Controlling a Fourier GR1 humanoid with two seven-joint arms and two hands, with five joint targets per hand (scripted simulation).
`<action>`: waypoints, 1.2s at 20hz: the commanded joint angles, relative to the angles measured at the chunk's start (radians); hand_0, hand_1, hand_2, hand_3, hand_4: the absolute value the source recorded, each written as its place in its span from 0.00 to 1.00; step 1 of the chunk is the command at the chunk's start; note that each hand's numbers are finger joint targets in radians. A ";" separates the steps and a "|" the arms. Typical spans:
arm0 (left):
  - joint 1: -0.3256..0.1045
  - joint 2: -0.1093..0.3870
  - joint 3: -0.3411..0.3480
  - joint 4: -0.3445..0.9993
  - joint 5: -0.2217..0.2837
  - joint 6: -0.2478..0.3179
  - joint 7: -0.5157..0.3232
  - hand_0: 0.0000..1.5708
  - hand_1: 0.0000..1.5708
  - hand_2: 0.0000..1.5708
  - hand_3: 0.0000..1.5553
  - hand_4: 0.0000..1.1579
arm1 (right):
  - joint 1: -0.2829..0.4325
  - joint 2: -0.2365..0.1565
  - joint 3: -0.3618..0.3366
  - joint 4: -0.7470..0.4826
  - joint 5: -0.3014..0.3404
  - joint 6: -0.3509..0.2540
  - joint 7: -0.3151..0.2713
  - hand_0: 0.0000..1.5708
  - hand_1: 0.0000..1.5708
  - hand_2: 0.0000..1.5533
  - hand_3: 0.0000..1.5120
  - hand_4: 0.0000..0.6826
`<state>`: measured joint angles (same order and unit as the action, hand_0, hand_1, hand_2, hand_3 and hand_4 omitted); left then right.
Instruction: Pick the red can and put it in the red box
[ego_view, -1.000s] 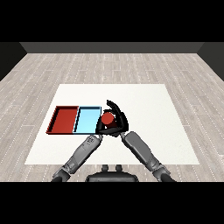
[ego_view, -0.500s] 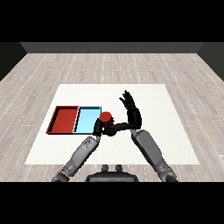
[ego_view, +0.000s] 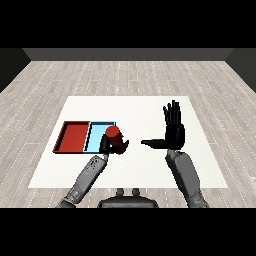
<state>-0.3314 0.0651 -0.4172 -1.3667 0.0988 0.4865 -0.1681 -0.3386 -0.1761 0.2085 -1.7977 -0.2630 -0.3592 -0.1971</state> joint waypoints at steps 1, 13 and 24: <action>-0.044 0.075 0.088 -0.030 0.006 -0.047 0.035 1.00 1.00 1.00 0.94 0.97 | 0.109 -0.040 -0.089 -0.002 -0.055 0.074 -0.060 0.00 0.00 0.00 0.00 0.00; -0.079 0.251 0.201 -0.040 -0.121 -0.046 0.163 1.00 1.00 0.99 0.92 0.98 | 0.321 -0.059 -0.150 0.172 -0.055 0.202 -0.187 0.00 0.00 0.00 0.00 0.00; -0.191 0.418 0.380 0.407 -0.151 -0.126 0.164 1.00 1.00 0.99 0.94 0.95 | 0.287 -0.075 -0.183 0.342 -0.022 0.248 -0.239 0.00 0.00 0.00 0.00 0.00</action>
<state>-0.4969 0.4300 -0.0913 -1.0894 -0.0447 0.3832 -0.0092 -0.0367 -0.2297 0.0370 -1.5032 -0.3028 -0.1309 -0.4263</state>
